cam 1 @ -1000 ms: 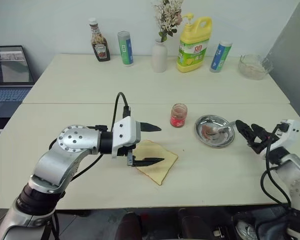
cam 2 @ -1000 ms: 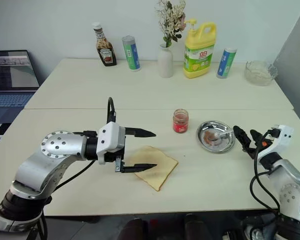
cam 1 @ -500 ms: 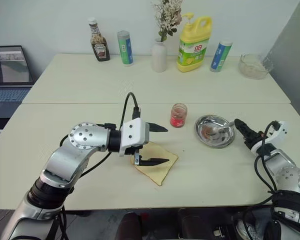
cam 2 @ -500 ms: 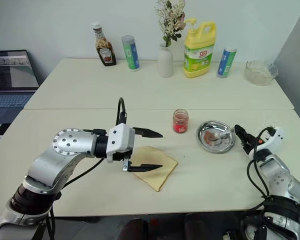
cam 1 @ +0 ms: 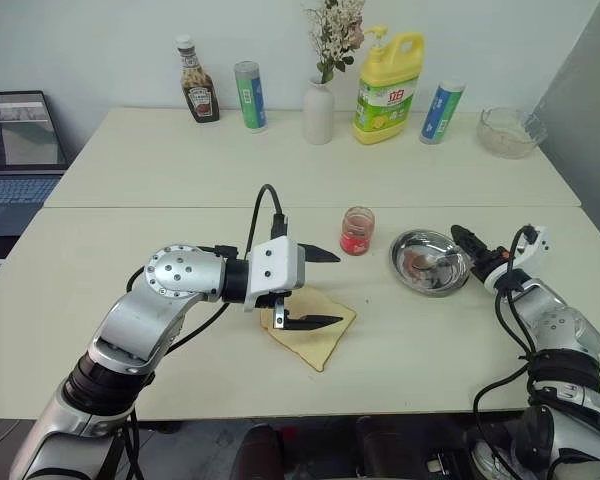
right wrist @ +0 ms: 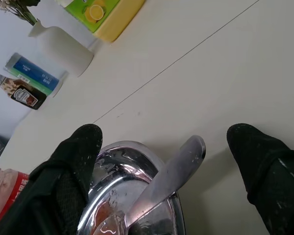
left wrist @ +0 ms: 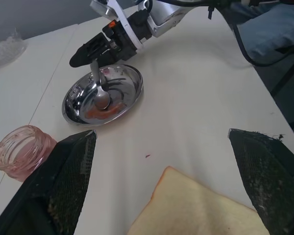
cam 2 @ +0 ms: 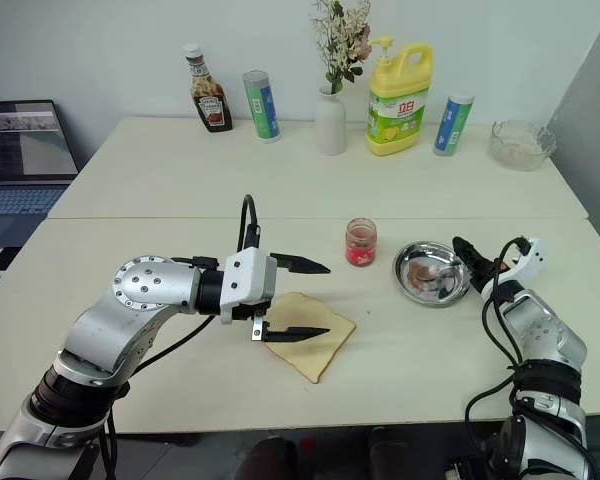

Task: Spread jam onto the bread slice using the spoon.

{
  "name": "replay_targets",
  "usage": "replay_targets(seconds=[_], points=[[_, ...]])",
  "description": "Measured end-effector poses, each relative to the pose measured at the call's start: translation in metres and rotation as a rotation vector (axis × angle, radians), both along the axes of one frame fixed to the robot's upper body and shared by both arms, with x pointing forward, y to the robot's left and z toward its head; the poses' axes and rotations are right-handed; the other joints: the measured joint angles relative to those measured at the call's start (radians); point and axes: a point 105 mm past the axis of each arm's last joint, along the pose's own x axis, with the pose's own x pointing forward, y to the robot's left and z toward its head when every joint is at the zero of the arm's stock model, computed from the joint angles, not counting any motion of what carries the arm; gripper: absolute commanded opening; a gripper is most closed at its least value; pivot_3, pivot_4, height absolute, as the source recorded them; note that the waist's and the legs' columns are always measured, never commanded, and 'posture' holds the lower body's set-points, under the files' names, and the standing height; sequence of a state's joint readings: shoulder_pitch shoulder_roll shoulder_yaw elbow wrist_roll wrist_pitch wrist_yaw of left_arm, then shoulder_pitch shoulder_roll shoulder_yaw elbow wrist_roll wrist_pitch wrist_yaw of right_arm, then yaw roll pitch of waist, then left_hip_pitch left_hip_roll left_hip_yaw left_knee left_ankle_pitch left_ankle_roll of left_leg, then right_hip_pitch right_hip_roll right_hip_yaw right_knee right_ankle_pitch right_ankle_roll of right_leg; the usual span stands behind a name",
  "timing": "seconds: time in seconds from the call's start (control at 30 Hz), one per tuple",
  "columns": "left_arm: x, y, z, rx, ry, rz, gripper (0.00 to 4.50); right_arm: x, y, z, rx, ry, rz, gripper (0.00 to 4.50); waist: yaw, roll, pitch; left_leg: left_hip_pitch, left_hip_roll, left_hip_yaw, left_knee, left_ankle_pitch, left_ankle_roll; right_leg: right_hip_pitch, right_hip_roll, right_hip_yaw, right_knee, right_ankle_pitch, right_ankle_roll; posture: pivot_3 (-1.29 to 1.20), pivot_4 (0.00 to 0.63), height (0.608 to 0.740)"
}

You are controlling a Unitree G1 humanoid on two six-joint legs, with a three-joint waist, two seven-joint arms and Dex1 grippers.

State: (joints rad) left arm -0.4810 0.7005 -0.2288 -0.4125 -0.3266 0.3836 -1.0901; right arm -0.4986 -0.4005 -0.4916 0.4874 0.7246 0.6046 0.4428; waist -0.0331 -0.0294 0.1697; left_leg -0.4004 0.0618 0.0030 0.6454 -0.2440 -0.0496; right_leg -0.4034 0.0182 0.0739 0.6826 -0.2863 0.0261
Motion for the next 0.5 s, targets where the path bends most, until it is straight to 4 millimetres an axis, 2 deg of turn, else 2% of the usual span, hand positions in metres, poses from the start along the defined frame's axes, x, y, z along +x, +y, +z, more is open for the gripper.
replay_targets(seconds=[0.13, 0.3, 0.33, 0.4, 0.5], points=[[0.001, 0.000, 0.000, 0.007, -0.010, 0.006, 4.50, -0.001, 0.001, -0.006, 0.014, 0.011, 0.008, 2.07, 0.000, 0.000, 0.000, 0.000, 0.000, 0.000, 0.000, 0.000, 0.000, 0.000, 0.000, 0.000, 0.000, 0.000, 0.000, 0.00, 0.150, 0.740], [0.001, 0.001, -0.001, 0.009, -0.018, 0.008, 4.50, 0.003, 0.003, 0.005, 0.019, -0.031, 0.023, 0.31, 0.000, 0.000, 0.000, 0.000, 0.000, 0.000, 0.000, 0.000, 0.000, 0.000, 0.000, 0.000, 0.000, 0.000, 0.000, 0.00, 0.150, 0.740], [0.001, 0.000, -0.001, 0.009, -0.020, 0.007, 4.50, 0.004, 0.004, 0.012, 0.039, -0.066, 0.035, 0.01, 0.000, 0.000, 0.000, 0.000, 0.000, 0.000, 0.000, 0.000, 0.000, 0.000, 0.000, 0.000, 0.000, 0.000, 0.000, 0.00, 0.150, 0.740], [0.001, 0.000, -0.001, 0.007, -0.025, 0.006, 4.50, 0.007, 0.005, 0.023, 0.032, -0.100, 0.036, 0.01, 0.001, 0.001, -0.001, 0.001, 0.000, -0.001, 0.000, 0.000, 0.000, 0.001, 0.000, -0.001, 0.000, 0.000, 0.000, 0.00, 0.150, 0.740], [0.004, 0.002, -0.004, 0.010, -0.017, 0.019, 4.50, 0.005, 0.000, 0.022, 0.032, -0.100, 0.020, 0.01, 0.004, 0.001, -0.001, 0.001, 0.000, -0.001, 0.000, 0.000, 0.000, 0.001, 0.000, -0.001, 0.000, 0.000, 0.000, 0.00, 0.150, 0.740]])
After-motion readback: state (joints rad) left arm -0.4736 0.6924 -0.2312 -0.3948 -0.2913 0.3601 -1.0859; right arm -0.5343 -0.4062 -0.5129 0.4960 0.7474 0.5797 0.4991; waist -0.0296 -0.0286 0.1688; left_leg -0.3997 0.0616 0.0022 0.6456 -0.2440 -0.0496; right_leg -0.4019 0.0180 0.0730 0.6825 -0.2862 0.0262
